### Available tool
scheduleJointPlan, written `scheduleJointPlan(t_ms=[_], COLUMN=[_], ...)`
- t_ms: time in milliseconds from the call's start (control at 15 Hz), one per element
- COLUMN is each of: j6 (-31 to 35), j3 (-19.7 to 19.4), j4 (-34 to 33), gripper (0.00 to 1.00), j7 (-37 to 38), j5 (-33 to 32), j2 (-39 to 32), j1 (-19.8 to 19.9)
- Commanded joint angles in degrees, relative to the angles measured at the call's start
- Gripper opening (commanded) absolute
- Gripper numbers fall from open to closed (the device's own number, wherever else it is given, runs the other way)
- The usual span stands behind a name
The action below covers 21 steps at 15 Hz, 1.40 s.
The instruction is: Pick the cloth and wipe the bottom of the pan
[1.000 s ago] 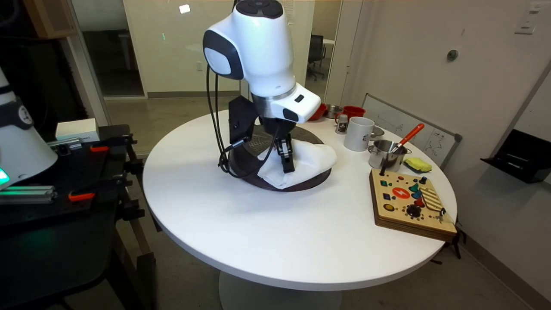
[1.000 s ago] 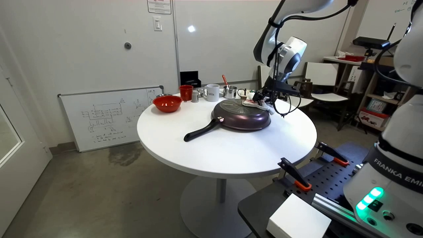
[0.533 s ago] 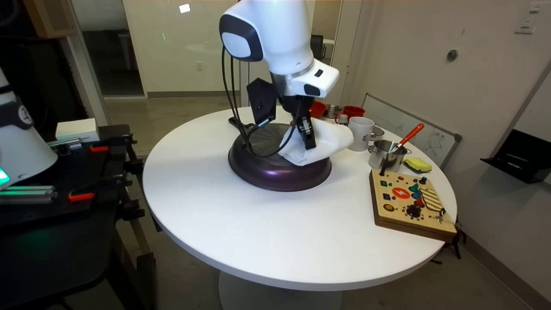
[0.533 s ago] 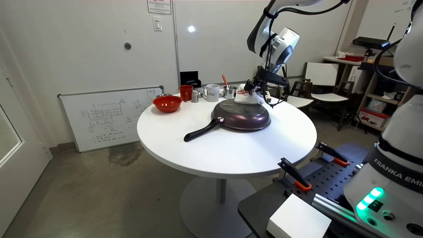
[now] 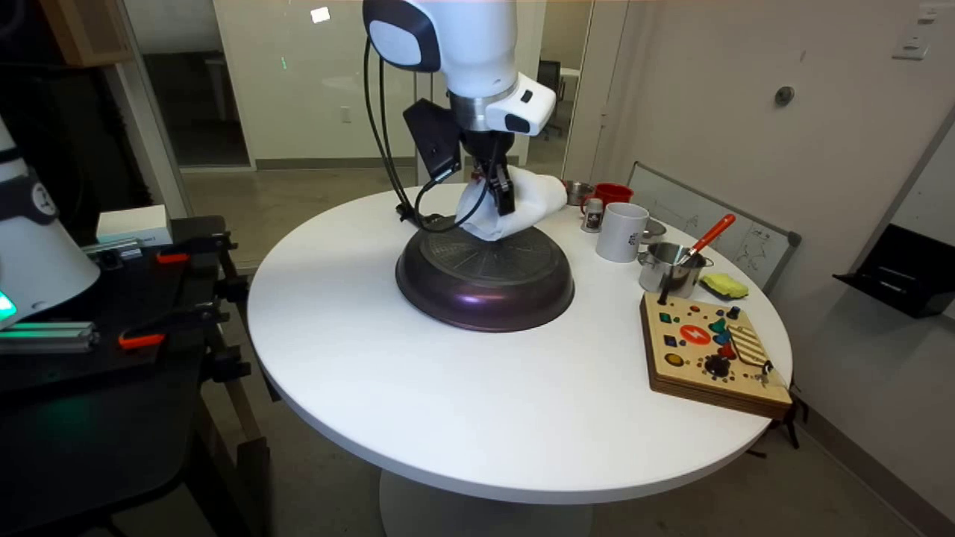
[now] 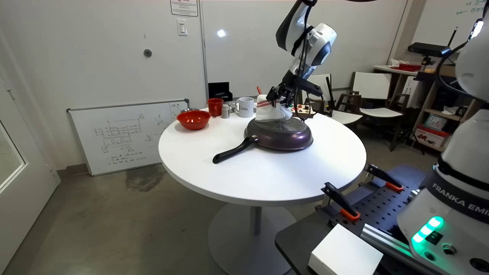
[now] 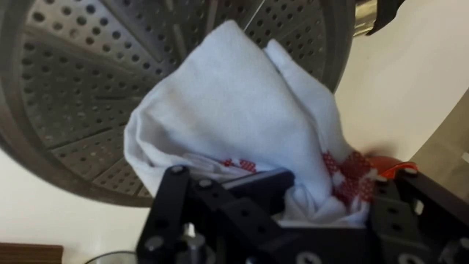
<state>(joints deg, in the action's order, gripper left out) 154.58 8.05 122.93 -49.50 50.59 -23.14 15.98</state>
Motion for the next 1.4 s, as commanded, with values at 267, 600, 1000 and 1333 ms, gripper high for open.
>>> scheduleJointPlan(t_ms=[267, 600, 1000, 1333], j6=[-5.32, -0.41, 8.18, 12.44], j3=[-0.19, -0.33, 1.2, 1.01], j4=[5.92, 6.52, 3.31, -0.2], gripper=[0.03, 0.04, 0.03, 0.03], j7=[-3.23, -4.94, -5.28, -5.99], j5=[1.31, 2.27, 2.48, 2.24], j2=[1.71, 0.18, -3.69, -5.77], j1=[-1.75, -2.69, -0.9, 1.58])
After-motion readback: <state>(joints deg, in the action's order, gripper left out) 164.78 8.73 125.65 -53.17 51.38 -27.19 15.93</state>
